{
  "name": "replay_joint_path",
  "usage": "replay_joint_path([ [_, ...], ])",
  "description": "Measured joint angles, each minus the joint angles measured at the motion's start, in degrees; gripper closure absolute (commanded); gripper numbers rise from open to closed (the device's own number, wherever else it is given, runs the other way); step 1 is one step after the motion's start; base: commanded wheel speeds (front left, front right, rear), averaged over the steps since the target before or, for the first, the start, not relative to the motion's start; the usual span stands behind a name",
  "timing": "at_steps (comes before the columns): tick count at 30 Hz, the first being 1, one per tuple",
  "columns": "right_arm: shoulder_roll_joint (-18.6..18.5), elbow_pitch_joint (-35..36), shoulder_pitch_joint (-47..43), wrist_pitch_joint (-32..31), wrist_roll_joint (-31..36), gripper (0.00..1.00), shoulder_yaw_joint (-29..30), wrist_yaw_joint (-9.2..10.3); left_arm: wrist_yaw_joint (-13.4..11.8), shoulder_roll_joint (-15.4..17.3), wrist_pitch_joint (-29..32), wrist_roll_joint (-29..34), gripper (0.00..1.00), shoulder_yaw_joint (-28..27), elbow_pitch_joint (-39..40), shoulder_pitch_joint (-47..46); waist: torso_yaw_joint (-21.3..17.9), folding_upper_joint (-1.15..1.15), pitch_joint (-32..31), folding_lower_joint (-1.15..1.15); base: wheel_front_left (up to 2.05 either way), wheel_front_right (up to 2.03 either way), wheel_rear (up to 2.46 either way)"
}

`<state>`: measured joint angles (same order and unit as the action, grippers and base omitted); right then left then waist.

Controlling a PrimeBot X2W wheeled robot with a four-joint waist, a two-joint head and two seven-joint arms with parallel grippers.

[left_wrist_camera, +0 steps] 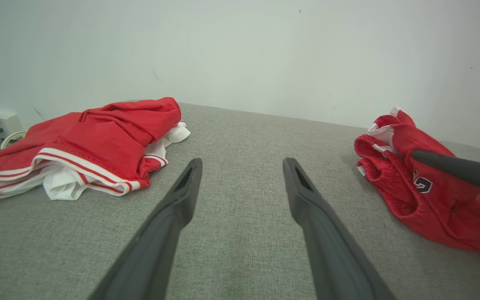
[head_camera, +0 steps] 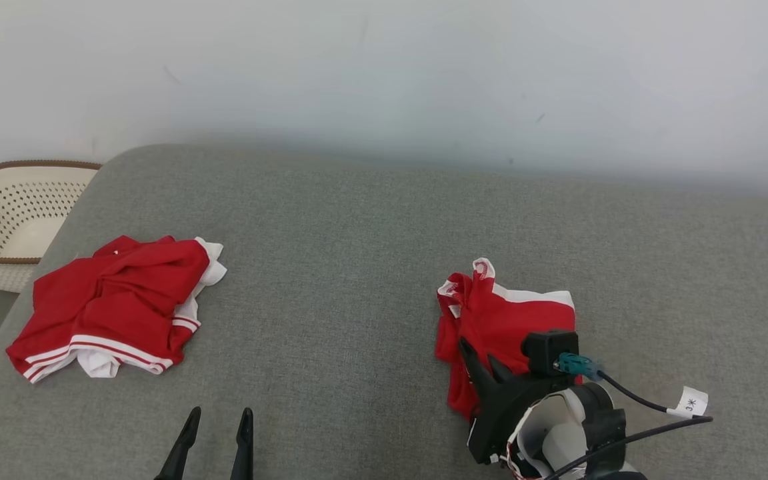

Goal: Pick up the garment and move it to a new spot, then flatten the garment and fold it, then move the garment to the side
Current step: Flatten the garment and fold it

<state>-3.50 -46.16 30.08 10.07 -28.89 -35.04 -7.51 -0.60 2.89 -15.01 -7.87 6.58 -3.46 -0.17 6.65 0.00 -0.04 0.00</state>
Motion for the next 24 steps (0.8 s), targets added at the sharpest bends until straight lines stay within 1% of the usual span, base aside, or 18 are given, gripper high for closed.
replay_joint_path([
  [1,0.1,-0.3,0.1,0.1,-0.2,0.61,-0.5,0.00,0.0,0.0,0.0,0.0,0.00,0.0,-0.1,0.0,0.1,0.00,0.1,0.00,0.00,0.00,0.00],
  [2,0.2,-0.3,0.2,0.6,-0.6,0.07,-0.8,0.00,0.0,0.0,0.0,0.0,0.00,-0.1,-0.1,0.0,0.1,0.00,0.2,0.00,0.00,0.00,0.00],
  [3,0.3,0.0,0.4,0.9,-1.5,0.00,-1.2,0.00,0.0,0.0,0.0,0.0,0.00,-0.1,-0.1,0.0,0.2,0.00,0.3,0.00,0.00,0.00,0.00],
  [9,0.3,5.4,2.2,3.4,-4.9,0.00,-2.5,0.00,-0.5,0.0,0.0,0.0,0.00,-0.5,0.0,0.1,-0.5,0.00,0.6,0.00,0.00,0.00,0.00],
  [11,-0.6,8.6,2.4,4.1,-5.7,0.00,-2.1,0.00,-0.5,0.0,0.0,-0.2,0.00,-0.6,0.1,0.1,-0.9,0.00,0.6,0.00,0.00,0.00,0.00],
  [13,-2.4,11.6,2.3,4.4,-6.2,0.00,-1.0,0.00,-0.6,0.0,0.0,-0.2,0.00,-0.7,0.1,0.2,-1.4,0.00,0.6,0.00,0.00,0.00,0.00],
  [16,-5.3,16.0,1.9,4.7,-6.3,0.00,2.0,0.01,-0.9,0.0,0.0,-0.4,0.00,-0.8,0.3,0.2,-2.0,0.00,0.5,0.00,0.00,0.00,0.00],
  [18,-6.8,18.3,1.0,4.9,-5.1,0.00,4.8,0.00,-1.0,0.0,0.0,-0.4,0.00,-0.9,0.4,0.4,-2.3,0.00,0.5,0.00,0.00,0.00,0.00],
  [24,-10.2,20.5,-4.0,4.9,-0.9,0.00,13.8,0.01,-1.1,0.0,0.0,-0.5,0.00,-0.9,0.7,1.1,-2.6,0.00,0.3,0.00,0.00,0.00,0.00],
])
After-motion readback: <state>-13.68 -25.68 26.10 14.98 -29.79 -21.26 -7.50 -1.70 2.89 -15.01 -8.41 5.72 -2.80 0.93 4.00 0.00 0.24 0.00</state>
